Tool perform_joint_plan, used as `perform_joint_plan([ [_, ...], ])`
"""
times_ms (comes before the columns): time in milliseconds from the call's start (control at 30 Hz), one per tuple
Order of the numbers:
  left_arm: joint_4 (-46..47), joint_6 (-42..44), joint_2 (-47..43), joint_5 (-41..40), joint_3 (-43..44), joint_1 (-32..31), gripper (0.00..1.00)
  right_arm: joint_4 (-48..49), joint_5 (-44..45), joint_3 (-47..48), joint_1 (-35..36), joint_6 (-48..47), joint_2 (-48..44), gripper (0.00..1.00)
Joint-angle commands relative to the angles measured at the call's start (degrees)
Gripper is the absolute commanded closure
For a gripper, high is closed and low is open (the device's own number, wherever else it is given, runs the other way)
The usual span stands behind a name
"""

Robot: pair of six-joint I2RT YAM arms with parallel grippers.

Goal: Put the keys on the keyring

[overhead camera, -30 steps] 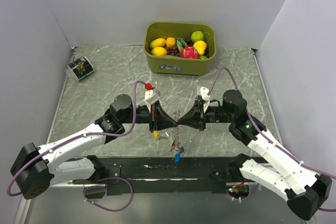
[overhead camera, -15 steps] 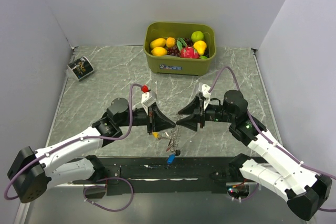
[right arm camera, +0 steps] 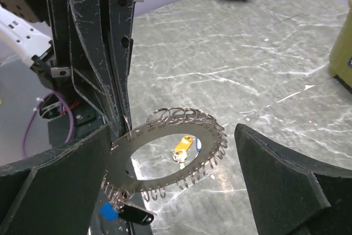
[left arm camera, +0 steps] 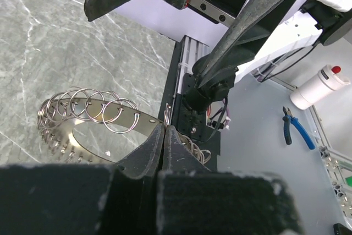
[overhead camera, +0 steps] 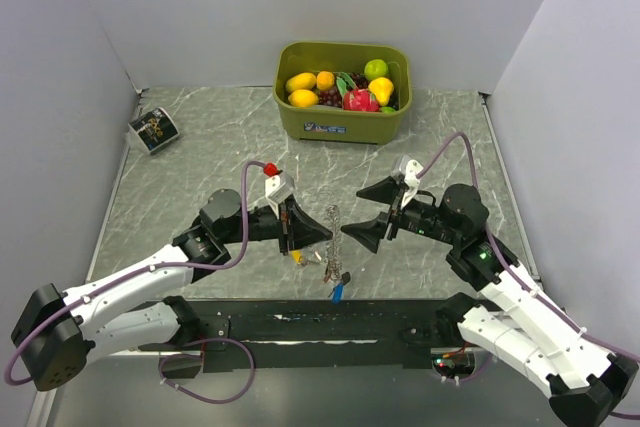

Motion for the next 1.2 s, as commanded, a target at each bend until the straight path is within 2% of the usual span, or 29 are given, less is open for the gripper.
perform_joint_plan([
  [0, 4.92, 0.95, -2.36, -1.62, 0.28, -0.15, 0.99, 2.68, 2.03, -0.61, -0.60, 0.54, -1.18, 0.01],
  [400, 16.43, 2.00, -7.46, -7.60, -6.48, -0.24, 0.99, 2.42, 4.49, -2.11, -1.48, 0.80, -4.53, 0.00],
  [600, 18.73, 6.30, -10.72, -7.69, -9.56, -0.50, 0.99, 2.42, 4.31, -2.55, -1.48, 0.80, -4.53, 0.00],
  [933, 15.48, 20.00, -16.16, 1.10, -10.79, -1.21, 0.99, 0.93, 3.44, -1.93, -1.57, 0.80, -3.83, 0.00],
  [1067, 16.62, 26.07, -21.07, 1.37, -13.95, -3.31, 0.99, -0.04, 2.64, -1.67, -1.57, 0.45, -3.74, 0.01],
  [1167, 19.25, 33.80, -25.55, 0.84, -17.64, -4.90, 0.99, -0.92, 2.73, -1.23, -1.65, 0.27, -3.82, 0.01],
])
